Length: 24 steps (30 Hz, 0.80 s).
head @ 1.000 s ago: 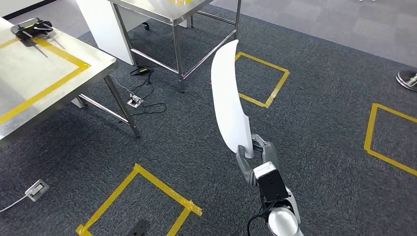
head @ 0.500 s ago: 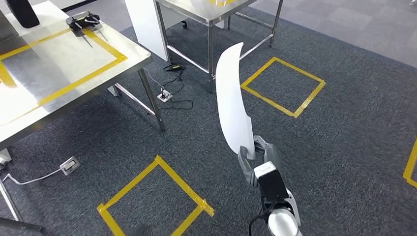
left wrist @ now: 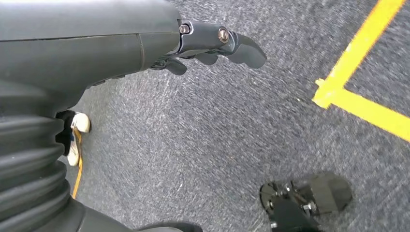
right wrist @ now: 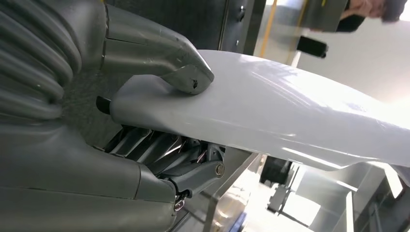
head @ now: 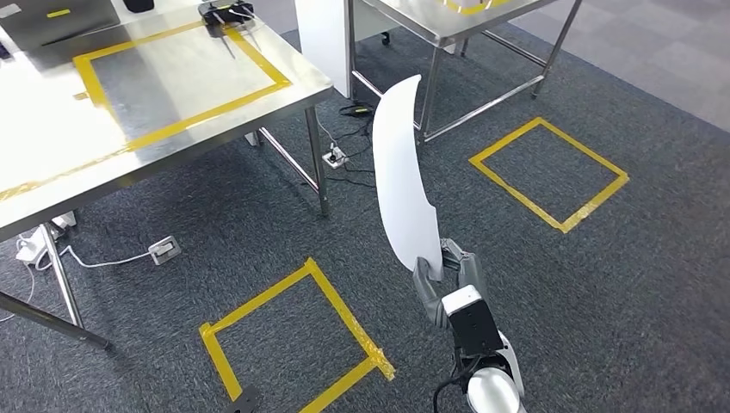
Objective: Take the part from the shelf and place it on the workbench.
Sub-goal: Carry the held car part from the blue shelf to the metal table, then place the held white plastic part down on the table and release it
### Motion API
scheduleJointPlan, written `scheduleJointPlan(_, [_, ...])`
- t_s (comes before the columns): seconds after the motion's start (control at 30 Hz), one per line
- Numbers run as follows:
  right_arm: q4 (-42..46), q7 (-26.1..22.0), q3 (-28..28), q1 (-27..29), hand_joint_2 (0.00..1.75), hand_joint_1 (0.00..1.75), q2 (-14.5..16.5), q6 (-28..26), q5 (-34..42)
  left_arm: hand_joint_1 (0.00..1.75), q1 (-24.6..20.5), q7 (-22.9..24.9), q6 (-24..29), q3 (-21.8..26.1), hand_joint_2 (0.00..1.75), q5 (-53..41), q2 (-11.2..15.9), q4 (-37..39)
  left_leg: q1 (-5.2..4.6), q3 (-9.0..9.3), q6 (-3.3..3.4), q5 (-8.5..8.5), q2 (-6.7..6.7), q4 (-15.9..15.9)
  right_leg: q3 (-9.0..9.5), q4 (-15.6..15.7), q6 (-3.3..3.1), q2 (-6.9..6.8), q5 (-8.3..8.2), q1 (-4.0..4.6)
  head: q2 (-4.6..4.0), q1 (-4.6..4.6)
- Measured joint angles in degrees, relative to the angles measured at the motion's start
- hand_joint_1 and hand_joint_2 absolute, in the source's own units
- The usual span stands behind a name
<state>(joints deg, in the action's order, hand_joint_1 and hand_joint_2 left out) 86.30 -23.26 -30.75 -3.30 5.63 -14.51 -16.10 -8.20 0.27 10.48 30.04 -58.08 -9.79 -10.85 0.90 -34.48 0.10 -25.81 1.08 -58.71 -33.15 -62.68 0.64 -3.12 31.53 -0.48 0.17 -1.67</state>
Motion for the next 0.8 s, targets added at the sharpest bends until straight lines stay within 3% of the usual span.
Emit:
scheduleJointPlan(0.03, [0.0, 0.0, 0.0, 0.0, 1.75, 1.75, 0.0, 0.1, 0.0, 0.0, -0.2, 0.0, 0.1, 0.0, 1.75, 0.0, 0.0, 0.0, 0.02, -0.12, 0.21, 0.09, -0.72, 0.0, -1.67, -3.6, 0.15, 1.69, 1.87, -0.09, 0.0, 0.13])
scheduleJointPlan(0.07, [0.1, 0.0, 0.0, 0.0, 1.75, 1.75, 0.0, 0.1, 0.0, 0.0, -0.4, 0.0, 0.2, 0.0, 1.75, 0.0, -0.1, 0.0, 0.01, -0.24, 0.37, 0.17, -1.5, 0.0, -3.69, -7.7, 0.21, 2.49, 3.64, -0.1, 0.0, 0.22])
scheduleJointPlan(0.1, [0.1, 0.0, 0.0, 0.0, 1.75, 1.75, 0.0, 0.1, 0.0, 0.0, -0.5, 0.0, 0.2, 0.0, 1.75, 0.0, -0.1, 0.0, -0.01, -0.33, 0.43, 0.21, -2.31, -0.1, -5.4, -10.9, 0.21, 2.74, 4.63, -0.1, 0.0, 0.29])
scheduleJointPlan(0.13, [0.1, 0.0, 0.0, 0.0, 1.75, 1.75, -0.1, 0.2, 0.1, 0.0, -0.5, 0.0, 0.3, 0.0, 1.75, 0.0, -0.2, 0.0, -0.03, -0.38, 0.44, 0.23, -3.15, -0.2, -6.34, -12.4, 0.14, 2.82, 4.55, -0.09, 0.0, 0.32])
scheduleJointPlan(0.17, [0.1, 0.1, 0.0, -0.1, 1.75, 1.75, -0.1, 0.2, 0.1, 0.0, -0.5, 0.0, 0.4, 0.0, 1.75, 0.0, -0.2, 0.0, -0.04, -0.38, 0.41, 0.25, -4.0, -0.2, -6.13, -11.5, -0.01, 2.92, 3.29, -0.1, 0.0, 0.33])
scheduleJointPlan(0.2, [0.1, 0.1, 0.0, -0.2, 1.75, 1.75, -0.1, 0.2, 0.1, 0.0, -0.5, 0.0, 0.5, 0.0, 1.75, 0.1, -0.2, 0.0, -0.03, -0.35, 0.36, 0.27, -4.85, -0.3, -4.86, -8.5, -0.23, 3.27, 1.19, -0.12, 0.0, 0.34])
scheduleJointPlan(0.27, [0.0, 0.3, 0.0, -0.5, 1.75, 1.75, -0.1, 0.3, 0.1, 0.0, -0.5, 0.0, 0.5, 0.0, 1.75, 0.1, -0.3, 0.0, -0.03, -0.45, 0.04, 0.35, -6.38, -0.4, -1.36, -0.5, -0.75, 5.65, -2.62, -0.14, 0.0, 0.36])
scheduleJointPlan(0.33, [0.0, 0.4, 0.0, -0.9, 1.75, 1.75, -0.1, 0.4, 0.1, 0.0, -0.4, 0.0, 0.6, 0.0, 1.75, 0.1, -0.3, 0.0, 0.08, -0.82, -0.68, 0.59, -7.58, -0.4, 0.21, 3.4, -0.99, 7.29, -3.77, -0.01, 0.0, 0.38])
scheduleJointPlan(0.4, [0.0, 0.5, -0.1, -1.2, 1.75, 1.75, 0.0, 0.4, 0.2, 0.0, -0.2, 0.0, 0.6, 0.0, 1.75, 0.2, -0.3, 0.0, 0.23, -1.18, -1.59, 0.94, -8.58, -0.1, 0.25, 3.8, -1.31, 6.43, -3.92, 0.08, 0.0, 0.42])
scheduleJointPlan(0.43, [-0.1, 0.5, -0.1, -1.4, 1.75, 1.75, 0.1, 0.5, 0.2, 0.0, -0.1, -0.1, 0.6, 0.0, 1.75, 0.2, -0.2, 0.0, 0.2, -1.36, -1.92, 0.88, -7.96, -0.1, 0.37, 4.1, -1.66, 5.81, -4.13, 0.01, 0.0, 0.39])
scheduleJointPlan(0.5, [-0.2, 0.5, -0.2, -1.8, 1.75, 1.75, 0.3, 0.6, 0.2, 0.0, 0.0, -0.1, 0.7, 0.0, 1.75, 0.4, -0.1, 0.0, -0.03, -2.74, -2.35, -0.84, -4.96, -2.7, 0.63, 4.7, -2.49, 4.33, -4.51, -0.23, 0.0, 0.11])
scheduleJointPlan(0.53, [-0.3, 0.5, -0.2, -1.9, 1.75, 1.75, 0.4, 0.6, 0.2, 0.0, -0.1, -0.1, 0.7, 0.0, 1.75, 0.5, 0.0, 0.0, -0.09, -4.06, -2.47, -2.53, -3.14, -5.7, 0.68, 4.8, -2.74, 3.55, -4.54, -0.18, 0.0, -0.04])
scheduleJointPlan(0.57, [-0.4, 0.5, -0.3, -2.0, 1.75, 1.75, 0.4, 0.7, 0.2, 0.0, -0.2, -0.1, 0.7, 0.0, 1.75, 0.5, 0.0, 0.0, -0.09, -5.76, -2.65, -4.41, -2.18, -9.4, 0.66, 4.9, -2.91, 2.72, -4.51, -0.13, 0.0, -0.15])
scheduleJointPlan(0.63, [-0.7, 0.6, -0.3, -2.0, 1.75, 1.75, 0.4, 0.8, 0.2, 0.0, -0.1, 0.0, 0.7, 0.0, 1.75, 0.6, 0.0, 0.0, -0.01, -8.06, -3.01, -6.34, -1.58, -14.9, 0.62, 4.8, -2.96, 1.07, -4.42, -0.07, 0.0, -0.16])
scheduleJointPlan(0.67, [-0.9, 0.6, -0.4, -2.1, 1.75, 1.75, 0.4, 1.0, 0.2, 0.0, -0.1, 0.0, 0.8, 0.0, 1.75, 0.6, 0.0, 0.0, 0.02, -7.82, -3.12, -5.83, -1.39, -14.9, 0.63, 4.8, -2.91, 0.3, -4.36, -0.07, 0.0, -0.17])
scheduleJointPlan(0.7, [-1.0, 0.6, -0.5, -2.2, 1.75, 1.75, 0.5, 1.1, 0.2, 0.0, 0.0, 0.1, 0.9, 0.0, 1.75, 0.6, 0.1, 0.0, 0.05, -6.43, -3.17, -4.4, -1.03, -12.6, 0.66, 4.7, -2.81, -0.39, -4.28, -0.08, 0.0, -0.17])
scheduleJointPlan(0.77, [-1.2, 0.6, -0.6, -2.5, 1.75, 1.75, 0.6, 1.2, 0.2, 0.0, -0.1, 0.1, 1.1, 0.0, 1.75, 0.7, 0.2, 0.0, -0.14, -2.09, -2.95, -1.4, 0.9, -5.0, 0.71, 4.3, -2.36, -1.63, -3.94, 0.07, 0.0, -0.19])
scheduleJointPlan(0.8, [-1.3, 0.6, -0.7, -2.7, 1.75, 1.75, 0.6, 1.3, 0.2, 0.0, -0.1, 0.0, 1.2, 0.0, 1.75, 0.8, 0.2, 0.0, -0.26, -0.59, -2.52, -0.63, 1.67, -2.2, 0.69, 4.1, -2.08, -2.14, -3.76, 0.23, 0.0, -0.14])
